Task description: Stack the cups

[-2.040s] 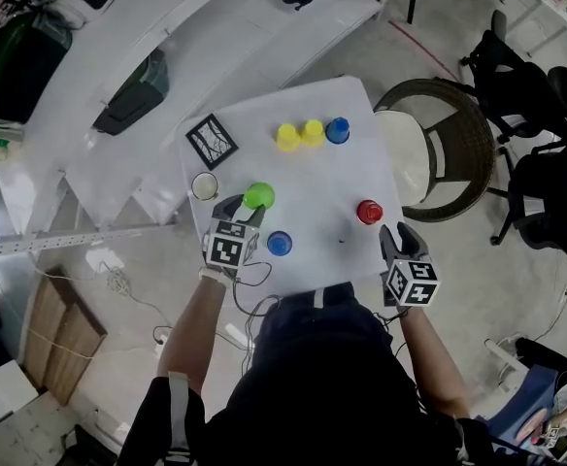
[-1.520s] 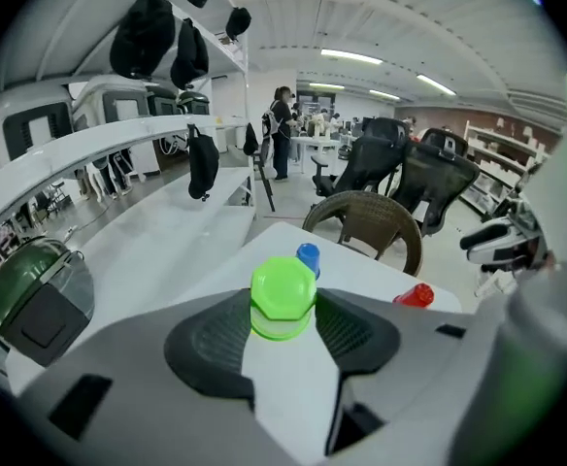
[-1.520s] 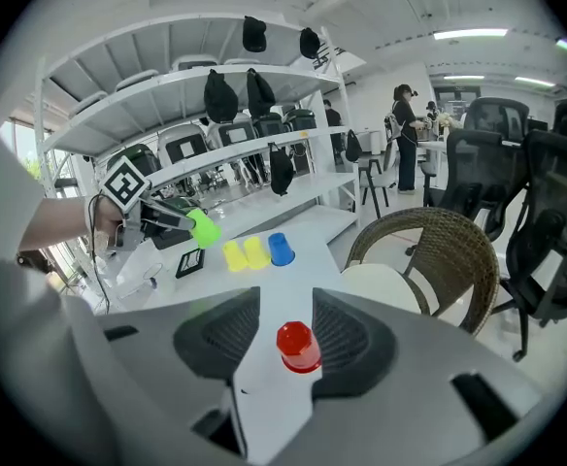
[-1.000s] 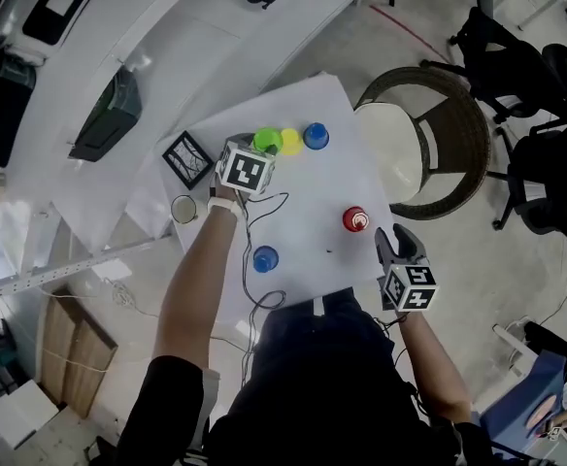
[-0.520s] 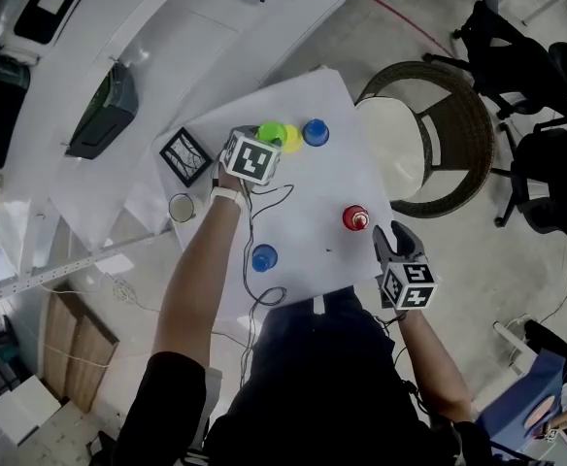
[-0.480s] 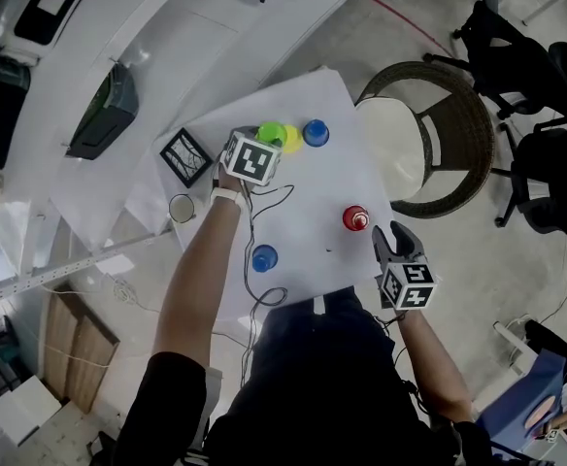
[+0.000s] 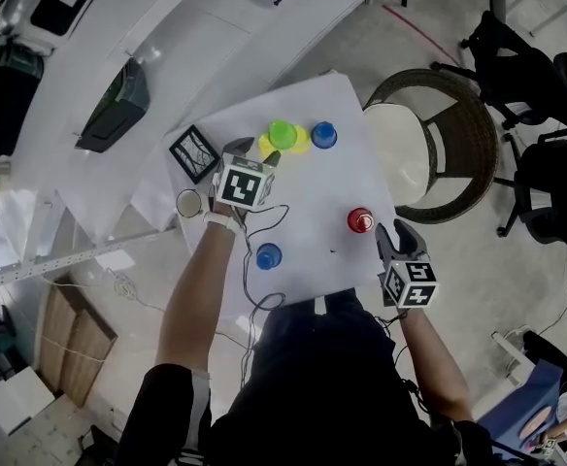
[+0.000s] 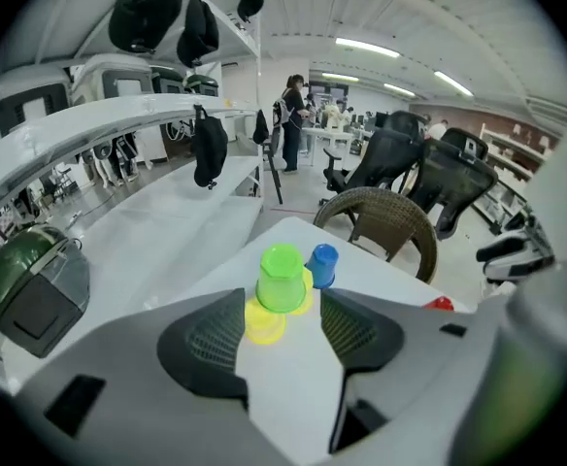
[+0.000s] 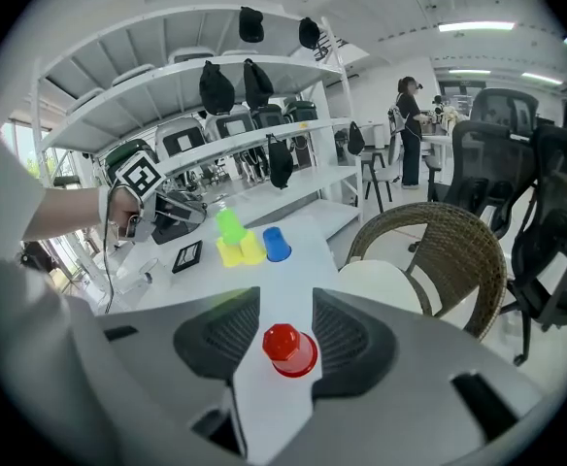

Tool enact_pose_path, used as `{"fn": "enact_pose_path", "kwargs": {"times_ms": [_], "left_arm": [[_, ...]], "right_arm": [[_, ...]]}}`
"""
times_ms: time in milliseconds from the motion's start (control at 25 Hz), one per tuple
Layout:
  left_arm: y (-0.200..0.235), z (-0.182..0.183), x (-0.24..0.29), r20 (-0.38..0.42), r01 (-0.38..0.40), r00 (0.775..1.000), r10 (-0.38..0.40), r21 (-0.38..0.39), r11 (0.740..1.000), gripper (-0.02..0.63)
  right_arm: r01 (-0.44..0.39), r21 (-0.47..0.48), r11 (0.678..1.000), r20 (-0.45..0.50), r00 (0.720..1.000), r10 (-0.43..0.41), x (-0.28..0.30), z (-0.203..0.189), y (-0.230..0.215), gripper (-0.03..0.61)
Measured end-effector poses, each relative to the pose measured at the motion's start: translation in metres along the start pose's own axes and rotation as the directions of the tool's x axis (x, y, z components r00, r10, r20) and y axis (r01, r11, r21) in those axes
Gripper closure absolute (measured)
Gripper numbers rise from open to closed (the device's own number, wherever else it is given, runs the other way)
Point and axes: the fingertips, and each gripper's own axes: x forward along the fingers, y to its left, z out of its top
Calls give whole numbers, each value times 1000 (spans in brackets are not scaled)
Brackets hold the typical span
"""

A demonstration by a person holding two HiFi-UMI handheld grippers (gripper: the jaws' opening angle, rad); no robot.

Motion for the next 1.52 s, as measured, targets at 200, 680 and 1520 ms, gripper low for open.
{"fn": "enact_pose_path", "kwargs": {"times_ms": [200,680,1520], "left_arm": [[-8,-19,-51,106,23,994,-14,-86,996,374],[-15,-127,-135,173,-36,982,79,-238,970,387],[-80,-228,-161,215,-39,972,92,-238,970,390]], "right_arm": [[-27,-33,999,14,1000,27,-2,6,13,413],[-90,-171,981,11,996,93,-12,8,49,413],[-116,-223,968,-35,993,111,-21,-14,73,413]]}}
